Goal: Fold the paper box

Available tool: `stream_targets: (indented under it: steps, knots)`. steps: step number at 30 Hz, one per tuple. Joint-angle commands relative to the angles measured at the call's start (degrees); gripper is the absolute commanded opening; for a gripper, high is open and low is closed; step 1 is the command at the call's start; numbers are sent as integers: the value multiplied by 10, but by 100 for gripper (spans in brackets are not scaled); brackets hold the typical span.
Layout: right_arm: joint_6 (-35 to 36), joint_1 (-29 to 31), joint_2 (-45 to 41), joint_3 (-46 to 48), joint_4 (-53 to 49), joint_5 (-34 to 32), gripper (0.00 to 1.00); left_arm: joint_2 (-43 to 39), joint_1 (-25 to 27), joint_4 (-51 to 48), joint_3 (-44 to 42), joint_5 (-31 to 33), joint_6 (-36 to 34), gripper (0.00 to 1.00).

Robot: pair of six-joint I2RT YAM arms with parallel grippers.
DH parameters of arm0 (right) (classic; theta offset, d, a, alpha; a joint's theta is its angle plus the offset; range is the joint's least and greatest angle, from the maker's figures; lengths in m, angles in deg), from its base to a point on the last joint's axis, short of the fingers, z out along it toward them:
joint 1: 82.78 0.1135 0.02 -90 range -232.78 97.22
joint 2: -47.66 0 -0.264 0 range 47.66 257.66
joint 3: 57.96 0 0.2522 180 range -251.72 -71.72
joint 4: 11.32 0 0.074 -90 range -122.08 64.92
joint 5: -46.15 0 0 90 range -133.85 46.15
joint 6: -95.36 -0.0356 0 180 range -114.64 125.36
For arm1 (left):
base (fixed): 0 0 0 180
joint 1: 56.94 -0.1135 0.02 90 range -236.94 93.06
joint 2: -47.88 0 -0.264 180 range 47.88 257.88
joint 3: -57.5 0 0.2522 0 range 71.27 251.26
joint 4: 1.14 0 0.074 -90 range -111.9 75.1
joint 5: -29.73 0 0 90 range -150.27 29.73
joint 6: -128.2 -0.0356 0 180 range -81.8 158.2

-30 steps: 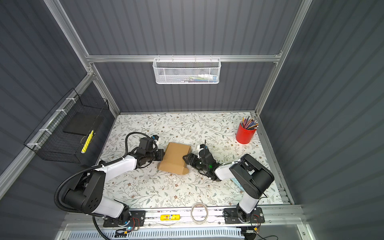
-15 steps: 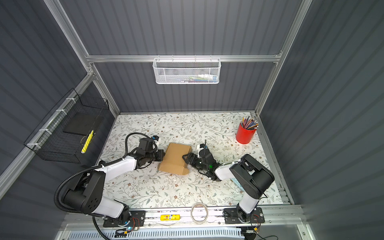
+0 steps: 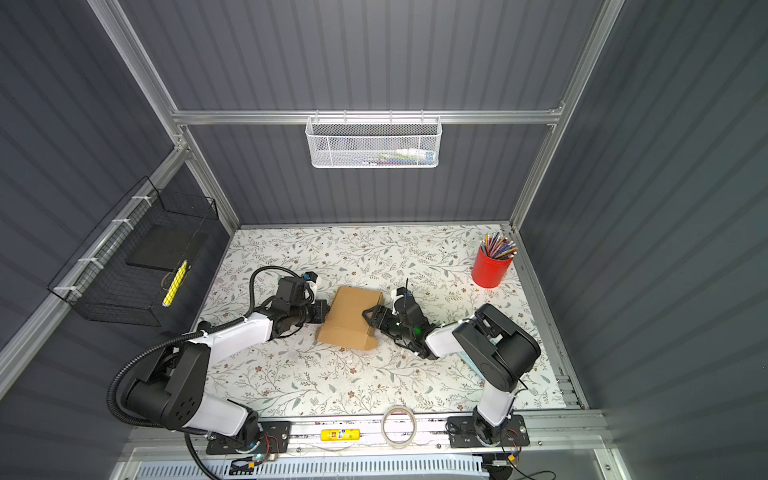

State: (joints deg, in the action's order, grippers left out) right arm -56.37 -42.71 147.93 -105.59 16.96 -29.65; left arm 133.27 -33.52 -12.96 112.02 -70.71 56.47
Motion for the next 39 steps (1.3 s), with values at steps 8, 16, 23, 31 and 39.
stream_targets:
  steps: [8, 16, 23, 31, 39]
  knots:
    - [-11, 3, 16, -20, 22, 13, 77, 7, -5, 1, -16, -18, 12, 0]
    - [-28, 3, 34, -28, 59, 26, 76, 19, -5, 11, -13, -32, 20, 0]
    - [-31, 3, 30, -39, 58, 29, 74, 25, -5, 13, -6, -40, 20, 0]
    - [-29, 3, 21, -50, 44, 29, 71, 34, -5, 15, 4, -48, 20, 0]
    - [-26, 4, 19, -63, 30, 32, 71, 38, -5, 15, 13, -56, 20, 0]
